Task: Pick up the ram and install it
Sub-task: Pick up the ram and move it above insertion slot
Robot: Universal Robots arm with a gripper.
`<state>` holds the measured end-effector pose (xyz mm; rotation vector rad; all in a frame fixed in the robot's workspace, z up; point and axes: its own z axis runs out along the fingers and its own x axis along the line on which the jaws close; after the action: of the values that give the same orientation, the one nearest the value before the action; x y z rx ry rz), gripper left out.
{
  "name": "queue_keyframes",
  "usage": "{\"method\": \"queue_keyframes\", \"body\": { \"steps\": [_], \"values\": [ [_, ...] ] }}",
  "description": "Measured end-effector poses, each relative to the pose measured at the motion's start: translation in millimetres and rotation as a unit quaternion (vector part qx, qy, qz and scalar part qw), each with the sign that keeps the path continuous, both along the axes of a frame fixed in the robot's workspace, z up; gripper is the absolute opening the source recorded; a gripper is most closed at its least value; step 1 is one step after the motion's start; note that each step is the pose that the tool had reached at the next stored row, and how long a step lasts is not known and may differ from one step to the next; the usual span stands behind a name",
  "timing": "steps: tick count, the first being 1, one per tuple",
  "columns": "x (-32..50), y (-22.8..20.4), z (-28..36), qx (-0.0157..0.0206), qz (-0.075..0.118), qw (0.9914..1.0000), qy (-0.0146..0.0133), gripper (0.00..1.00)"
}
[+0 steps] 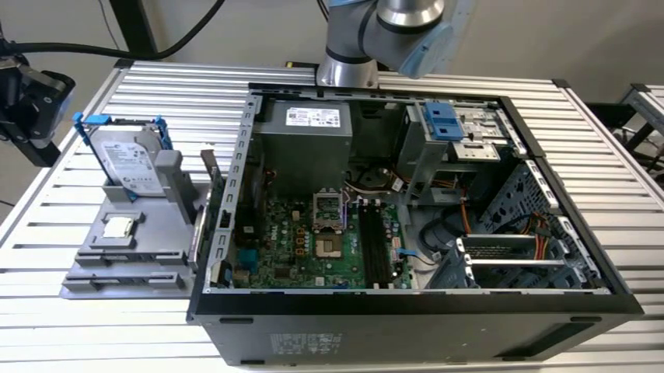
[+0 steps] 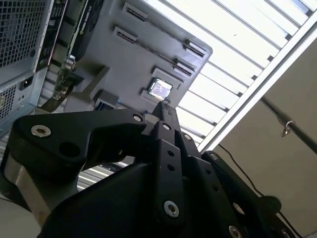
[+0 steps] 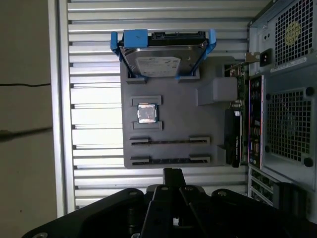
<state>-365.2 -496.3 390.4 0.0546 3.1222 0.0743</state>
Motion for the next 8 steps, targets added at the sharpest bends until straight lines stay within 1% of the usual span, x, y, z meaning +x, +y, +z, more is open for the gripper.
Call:
{"method": "queue_keyframes", "body": {
  "steps": [4,6,8],
  "values": [
    [0.0,0.0,0.0,0.0,0.002,1.0,0.0001,0.0],
    [0.0,0.0,-0.1,-0.0001,0.013,0.99992,0.0,0.0],
    [-0.1,0.0,-0.1,-0.0002,0.026,0.99967,0.0,0.0]
  ]
}}
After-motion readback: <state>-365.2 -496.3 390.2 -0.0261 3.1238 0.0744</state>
